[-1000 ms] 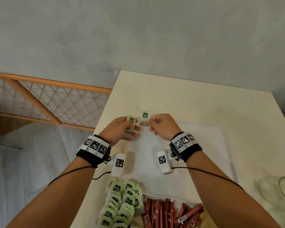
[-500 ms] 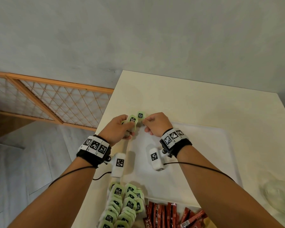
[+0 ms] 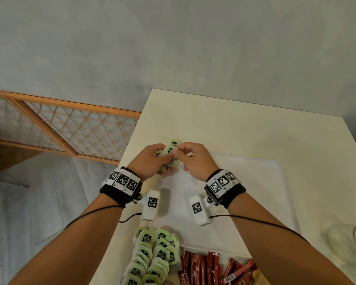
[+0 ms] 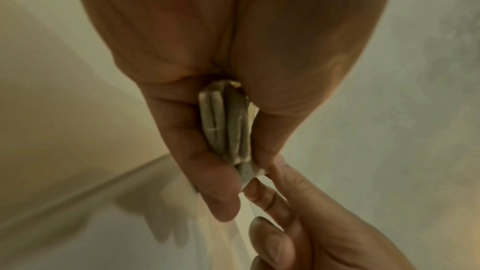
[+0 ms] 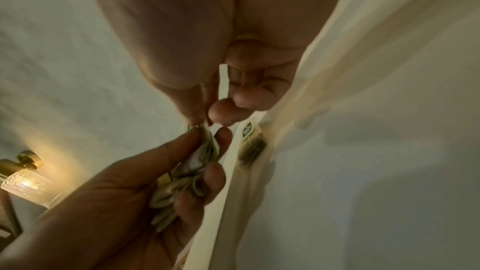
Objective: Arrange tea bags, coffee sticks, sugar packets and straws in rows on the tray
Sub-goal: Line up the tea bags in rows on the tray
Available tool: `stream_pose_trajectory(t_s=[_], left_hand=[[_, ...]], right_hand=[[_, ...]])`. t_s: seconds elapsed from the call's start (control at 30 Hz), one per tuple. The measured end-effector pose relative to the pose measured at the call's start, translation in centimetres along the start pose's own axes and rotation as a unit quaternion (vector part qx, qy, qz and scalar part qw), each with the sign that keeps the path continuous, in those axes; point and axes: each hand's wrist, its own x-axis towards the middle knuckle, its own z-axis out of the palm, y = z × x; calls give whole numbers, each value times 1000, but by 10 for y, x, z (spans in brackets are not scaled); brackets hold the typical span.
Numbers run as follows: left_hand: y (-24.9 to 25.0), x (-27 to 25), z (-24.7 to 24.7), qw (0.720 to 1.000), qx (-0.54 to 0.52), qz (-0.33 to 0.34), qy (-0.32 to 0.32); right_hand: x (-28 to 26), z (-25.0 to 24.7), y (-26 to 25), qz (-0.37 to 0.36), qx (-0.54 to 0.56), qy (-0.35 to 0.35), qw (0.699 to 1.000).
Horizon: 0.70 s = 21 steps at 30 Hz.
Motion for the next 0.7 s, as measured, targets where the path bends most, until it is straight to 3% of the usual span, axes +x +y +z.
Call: stream_pose_trajectory(t_s=[0.5, 0.7], left_hand=[[7, -7, 6, 998, -38, -23, -34], [6, -6, 8, 994, -89, -47, -37]], right_hand=[[-5, -13, 0, 37, 50, 11, 998], [-8, -20, 2, 46, 117, -42, 991]])
